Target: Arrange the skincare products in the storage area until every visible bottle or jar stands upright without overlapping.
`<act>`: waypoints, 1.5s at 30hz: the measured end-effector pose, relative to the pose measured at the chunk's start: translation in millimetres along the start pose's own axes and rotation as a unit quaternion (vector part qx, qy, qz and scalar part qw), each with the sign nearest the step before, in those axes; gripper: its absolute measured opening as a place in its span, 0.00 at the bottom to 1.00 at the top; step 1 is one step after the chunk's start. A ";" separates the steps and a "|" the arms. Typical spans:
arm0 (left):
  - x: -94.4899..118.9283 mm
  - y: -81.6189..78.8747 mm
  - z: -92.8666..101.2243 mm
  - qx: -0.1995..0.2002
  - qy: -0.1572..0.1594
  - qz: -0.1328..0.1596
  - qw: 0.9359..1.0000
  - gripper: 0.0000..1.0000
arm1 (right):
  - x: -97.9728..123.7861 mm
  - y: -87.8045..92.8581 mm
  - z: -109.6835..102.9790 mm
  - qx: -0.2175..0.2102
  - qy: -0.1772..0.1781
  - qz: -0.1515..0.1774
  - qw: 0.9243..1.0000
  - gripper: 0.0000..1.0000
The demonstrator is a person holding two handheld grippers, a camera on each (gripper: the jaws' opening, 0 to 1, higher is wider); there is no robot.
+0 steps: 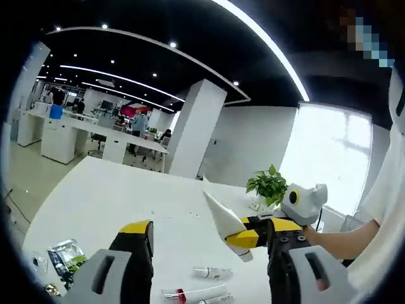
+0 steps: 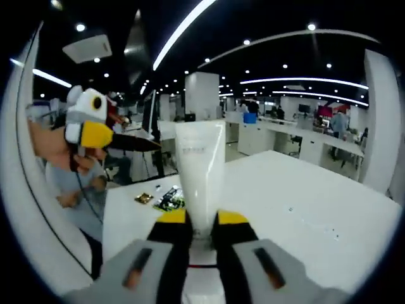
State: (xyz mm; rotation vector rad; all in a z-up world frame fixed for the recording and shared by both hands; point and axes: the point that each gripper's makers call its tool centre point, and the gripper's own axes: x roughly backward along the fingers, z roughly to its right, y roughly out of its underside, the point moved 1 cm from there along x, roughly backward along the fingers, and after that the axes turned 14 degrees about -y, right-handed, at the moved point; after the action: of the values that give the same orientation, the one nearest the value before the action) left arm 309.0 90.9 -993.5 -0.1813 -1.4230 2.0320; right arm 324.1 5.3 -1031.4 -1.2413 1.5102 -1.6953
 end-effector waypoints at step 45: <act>-7.6 16.8 29.6 -0.022 0.045 -0.028 0.998 0.23 | -27.8 -12.7 -64.3 0.003 -0.019 0.022 1.000 0.17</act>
State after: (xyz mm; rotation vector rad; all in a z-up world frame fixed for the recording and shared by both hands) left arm 294.4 59.6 -998.2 -0.2448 -1.4028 1.9233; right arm 281.0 61.3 -1023.3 -1.2200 1.4980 -1.6384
